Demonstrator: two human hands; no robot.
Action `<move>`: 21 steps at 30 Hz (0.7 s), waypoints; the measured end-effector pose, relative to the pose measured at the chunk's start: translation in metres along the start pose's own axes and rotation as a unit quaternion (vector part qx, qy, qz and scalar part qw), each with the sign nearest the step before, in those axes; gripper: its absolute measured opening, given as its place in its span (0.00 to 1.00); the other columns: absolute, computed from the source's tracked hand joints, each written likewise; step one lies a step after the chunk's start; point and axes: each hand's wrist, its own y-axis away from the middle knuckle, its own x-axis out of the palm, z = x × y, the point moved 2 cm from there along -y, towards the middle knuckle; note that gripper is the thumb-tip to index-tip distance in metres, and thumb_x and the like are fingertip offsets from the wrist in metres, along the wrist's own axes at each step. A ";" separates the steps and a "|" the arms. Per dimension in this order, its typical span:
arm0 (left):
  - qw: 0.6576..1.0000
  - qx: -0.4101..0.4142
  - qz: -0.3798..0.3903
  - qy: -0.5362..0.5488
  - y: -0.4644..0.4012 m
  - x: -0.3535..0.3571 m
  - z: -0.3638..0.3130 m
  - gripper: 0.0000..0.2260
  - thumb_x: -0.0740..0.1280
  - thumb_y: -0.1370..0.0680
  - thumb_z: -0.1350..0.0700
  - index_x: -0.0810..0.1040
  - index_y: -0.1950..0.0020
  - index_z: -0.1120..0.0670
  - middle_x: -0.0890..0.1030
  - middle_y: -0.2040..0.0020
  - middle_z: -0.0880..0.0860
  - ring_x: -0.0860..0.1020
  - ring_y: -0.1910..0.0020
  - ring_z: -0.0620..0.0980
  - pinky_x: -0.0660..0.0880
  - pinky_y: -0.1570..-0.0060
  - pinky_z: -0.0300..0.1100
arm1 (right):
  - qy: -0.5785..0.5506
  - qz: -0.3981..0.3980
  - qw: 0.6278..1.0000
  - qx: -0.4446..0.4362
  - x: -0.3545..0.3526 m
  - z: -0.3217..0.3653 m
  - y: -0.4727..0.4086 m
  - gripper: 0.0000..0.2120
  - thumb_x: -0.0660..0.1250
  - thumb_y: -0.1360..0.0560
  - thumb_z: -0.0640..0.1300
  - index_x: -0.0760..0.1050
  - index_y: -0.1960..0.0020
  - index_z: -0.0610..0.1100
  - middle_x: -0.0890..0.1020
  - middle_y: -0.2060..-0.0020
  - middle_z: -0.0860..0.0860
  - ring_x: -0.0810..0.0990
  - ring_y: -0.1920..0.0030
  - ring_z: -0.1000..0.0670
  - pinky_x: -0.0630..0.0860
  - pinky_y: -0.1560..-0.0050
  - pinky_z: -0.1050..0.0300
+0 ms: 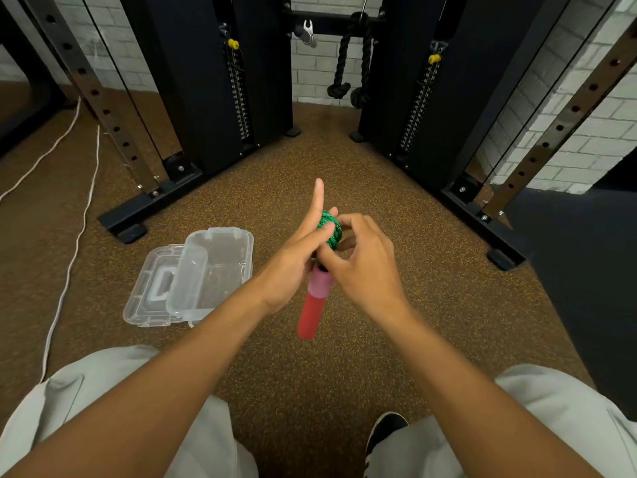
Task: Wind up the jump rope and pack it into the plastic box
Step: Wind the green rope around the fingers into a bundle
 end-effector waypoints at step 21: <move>0.990 -0.093 -0.046 0.091 0.005 0.001 0.002 0.28 0.60 0.15 0.60 0.64 0.21 0.34 0.64 0.19 0.50 0.72 0.26 0.59 0.69 0.28 0.62 | -0.146 0.073 0.984 0.075 0.010 -0.021 -0.003 0.04 0.73 0.23 0.48 0.79 0.51 0.49 0.82 0.62 0.57 0.80 0.62 0.56 0.76 0.58 0.54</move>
